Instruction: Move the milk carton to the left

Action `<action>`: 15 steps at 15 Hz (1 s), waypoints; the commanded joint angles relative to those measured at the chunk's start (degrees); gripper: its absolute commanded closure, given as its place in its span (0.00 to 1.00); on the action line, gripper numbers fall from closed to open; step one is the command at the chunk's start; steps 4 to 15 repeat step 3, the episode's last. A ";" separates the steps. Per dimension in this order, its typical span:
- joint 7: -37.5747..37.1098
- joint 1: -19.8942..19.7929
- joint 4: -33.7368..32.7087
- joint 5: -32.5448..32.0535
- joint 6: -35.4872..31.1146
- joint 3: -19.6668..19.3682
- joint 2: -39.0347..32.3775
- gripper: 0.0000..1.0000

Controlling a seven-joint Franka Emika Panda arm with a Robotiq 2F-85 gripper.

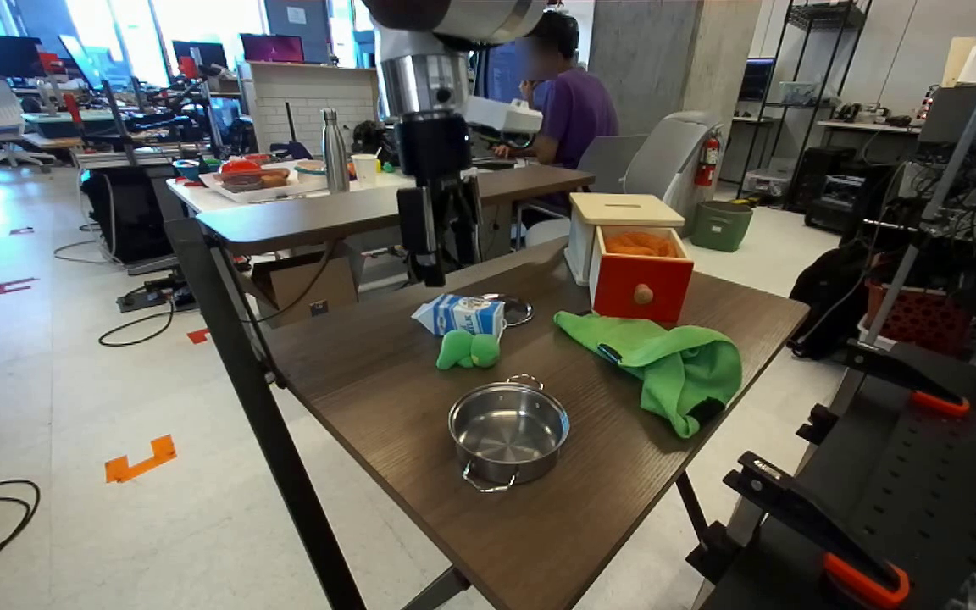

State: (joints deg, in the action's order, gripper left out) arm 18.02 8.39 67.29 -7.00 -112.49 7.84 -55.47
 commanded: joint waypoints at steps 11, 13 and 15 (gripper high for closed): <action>0.17 -0.89 6.24 0.48 -1.92 0.12 5.80 0.00; 0.17 -0.89 6.24 0.48 -1.92 0.12 5.80 0.00; 0.17 -0.89 6.24 0.48 -1.92 0.12 5.80 0.00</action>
